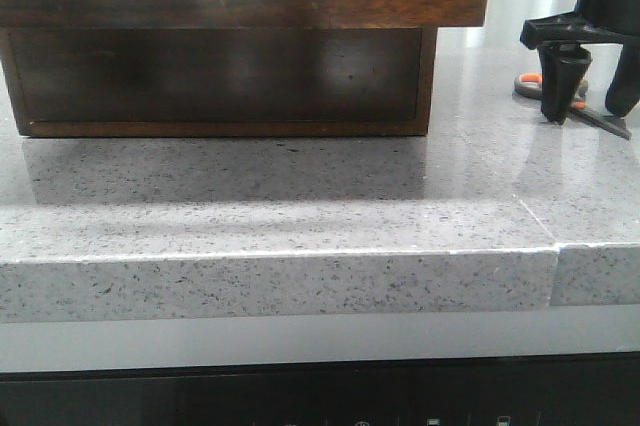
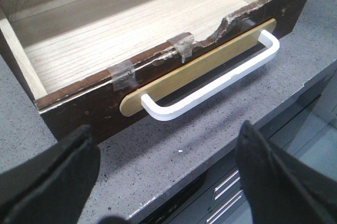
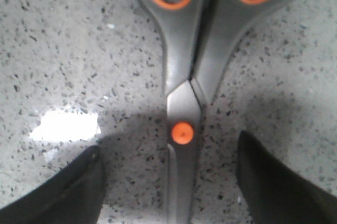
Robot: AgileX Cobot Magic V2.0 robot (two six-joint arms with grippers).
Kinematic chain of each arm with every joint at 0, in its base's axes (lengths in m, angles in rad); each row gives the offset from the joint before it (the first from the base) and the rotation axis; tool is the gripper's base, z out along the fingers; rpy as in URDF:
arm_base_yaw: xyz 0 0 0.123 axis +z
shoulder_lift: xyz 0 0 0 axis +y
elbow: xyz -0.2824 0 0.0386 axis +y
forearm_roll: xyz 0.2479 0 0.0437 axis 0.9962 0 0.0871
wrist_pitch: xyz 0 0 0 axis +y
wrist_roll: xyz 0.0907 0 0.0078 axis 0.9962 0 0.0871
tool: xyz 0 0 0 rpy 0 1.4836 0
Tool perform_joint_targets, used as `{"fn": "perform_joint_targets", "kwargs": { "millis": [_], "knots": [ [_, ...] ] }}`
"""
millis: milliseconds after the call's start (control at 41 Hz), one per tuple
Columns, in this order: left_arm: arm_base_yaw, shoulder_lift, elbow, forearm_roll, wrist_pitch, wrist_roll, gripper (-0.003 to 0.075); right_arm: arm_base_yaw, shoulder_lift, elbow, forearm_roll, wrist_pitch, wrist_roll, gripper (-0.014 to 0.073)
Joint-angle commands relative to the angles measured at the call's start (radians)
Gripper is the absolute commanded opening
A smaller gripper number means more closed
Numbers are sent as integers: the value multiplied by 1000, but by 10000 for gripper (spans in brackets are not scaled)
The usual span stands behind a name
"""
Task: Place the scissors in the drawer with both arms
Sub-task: 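Lower the right gripper and grasp the scissors at the pivot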
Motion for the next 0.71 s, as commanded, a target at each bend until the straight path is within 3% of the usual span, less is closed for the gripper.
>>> {"fn": "perform_joint_targets", "kwargs": {
  "millis": [0, 98, 268, 341, 463, 683],
  "knots": [
    [-7, 7, -32, -3, -78, -12, 526, -6, -40, -32, 2, -44, -6, 535],
    [-7, 7, -32, -3, -78, -12, 526, -6, -37, -32, 2, -44, -6, 442],
    [-7, 7, -32, -3, -78, -12, 526, -6, -36, -32, 2, -45, -6, 148],
    [-7, 7, -32, -3, -78, -12, 526, -6, -36, -32, 2, -48, -6, 65],
    [-7, 7, -32, -3, -78, -12, 526, -6, -36, -32, 2, -48, -6, 1],
    [-7, 7, -32, -3, -80, -12, 526, -6, -51, -78, 2, 32, -6, -4]
  ]
}}
